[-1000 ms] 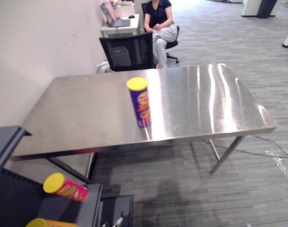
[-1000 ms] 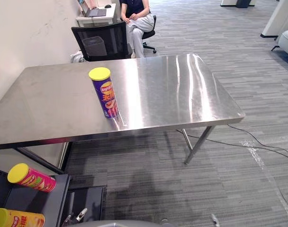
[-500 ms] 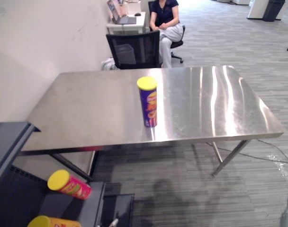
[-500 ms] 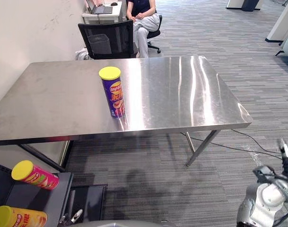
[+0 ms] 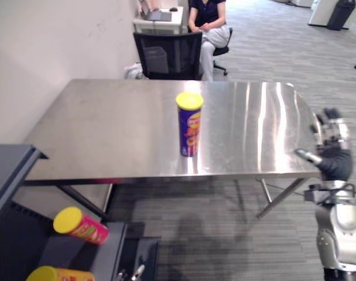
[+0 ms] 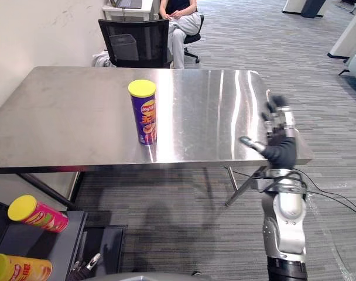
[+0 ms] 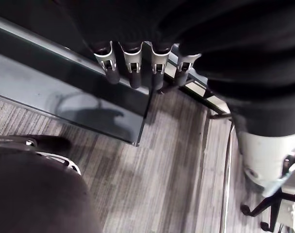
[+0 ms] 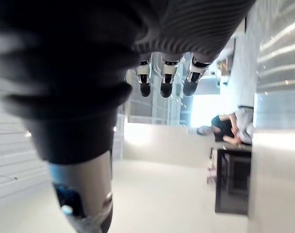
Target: Put the gum and the chips on the shelf.
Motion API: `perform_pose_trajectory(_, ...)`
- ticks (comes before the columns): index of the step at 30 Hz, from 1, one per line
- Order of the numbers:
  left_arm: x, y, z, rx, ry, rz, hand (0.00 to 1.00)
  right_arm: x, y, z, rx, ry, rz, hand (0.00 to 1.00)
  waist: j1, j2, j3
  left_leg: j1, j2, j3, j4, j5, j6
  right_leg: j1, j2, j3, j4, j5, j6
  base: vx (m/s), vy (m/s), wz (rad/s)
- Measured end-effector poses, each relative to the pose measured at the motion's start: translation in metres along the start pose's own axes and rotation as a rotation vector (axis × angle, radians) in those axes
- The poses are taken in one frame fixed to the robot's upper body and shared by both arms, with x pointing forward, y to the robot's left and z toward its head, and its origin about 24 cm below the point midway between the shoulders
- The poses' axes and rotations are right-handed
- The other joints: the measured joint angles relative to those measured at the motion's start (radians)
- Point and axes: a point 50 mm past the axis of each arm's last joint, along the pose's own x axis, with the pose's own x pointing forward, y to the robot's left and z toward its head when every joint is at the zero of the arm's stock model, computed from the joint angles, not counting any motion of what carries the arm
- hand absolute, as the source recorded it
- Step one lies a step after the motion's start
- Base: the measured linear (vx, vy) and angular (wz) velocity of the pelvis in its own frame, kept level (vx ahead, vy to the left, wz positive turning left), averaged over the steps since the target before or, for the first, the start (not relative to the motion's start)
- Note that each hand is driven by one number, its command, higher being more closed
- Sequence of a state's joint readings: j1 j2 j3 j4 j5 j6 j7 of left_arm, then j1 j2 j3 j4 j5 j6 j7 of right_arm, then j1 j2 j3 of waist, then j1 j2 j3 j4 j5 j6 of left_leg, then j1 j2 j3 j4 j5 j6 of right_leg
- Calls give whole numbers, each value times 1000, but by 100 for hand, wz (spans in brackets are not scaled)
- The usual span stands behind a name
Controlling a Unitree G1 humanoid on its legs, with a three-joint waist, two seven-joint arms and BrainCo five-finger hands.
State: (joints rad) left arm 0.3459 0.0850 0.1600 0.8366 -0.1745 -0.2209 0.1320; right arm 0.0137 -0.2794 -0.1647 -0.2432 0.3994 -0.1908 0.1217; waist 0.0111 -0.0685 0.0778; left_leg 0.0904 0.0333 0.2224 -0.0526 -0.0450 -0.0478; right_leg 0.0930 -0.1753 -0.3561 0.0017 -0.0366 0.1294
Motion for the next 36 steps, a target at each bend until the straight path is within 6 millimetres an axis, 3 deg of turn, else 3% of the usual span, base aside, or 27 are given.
perform_pose_trajectory(7,-1,-6,2,13,-16,-13,0,12,26,-30,62,122,142,0,38,20,11,-2,-9,-51,16,3,9,26,-9,-46,3,-1,0,-34,5,19)
perform_pose_trajectory(11,-2,-8,1,43,-20,-26,0,18,32,-36,59,143,159,0,54,34,16,-12,-18,-82,18,14,18,34,-16,-74,3,-1,1,-43,4,22)
perform_pose_trajectory(17,-4,-7,-3,54,-12,-29,0,35,43,-42,62,160,167,0,78,33,22,-19,-25,-104,18,24,23,38,-21,-90,3,0,3,-18,7,10)
perform_pose_trajectory(25,-5,-13,2,74,-37,-60,0,58,42,-51,10,198,95,0,86,41,59,-19,-39,-151,17,36,31,67,-30,-136,-3,2,7,-1,14,17)
perform_pose_trajectory(29,-5,-14,4,74,-45,-65,0,62,38,-59,-6,244,43,0,113,43,63,-19,-42,-157,16,38,32,71,-31,-145,-4,3,7,8,6,6)
perform_pose_trajectory(36,-5,-18,6,80,-59,-80,0,77,34,-62,-55,253,-24,0,127,52,89,-18,-46,-182,12,52,33,85,-32,-169,-4,3,7,-13,3,13)
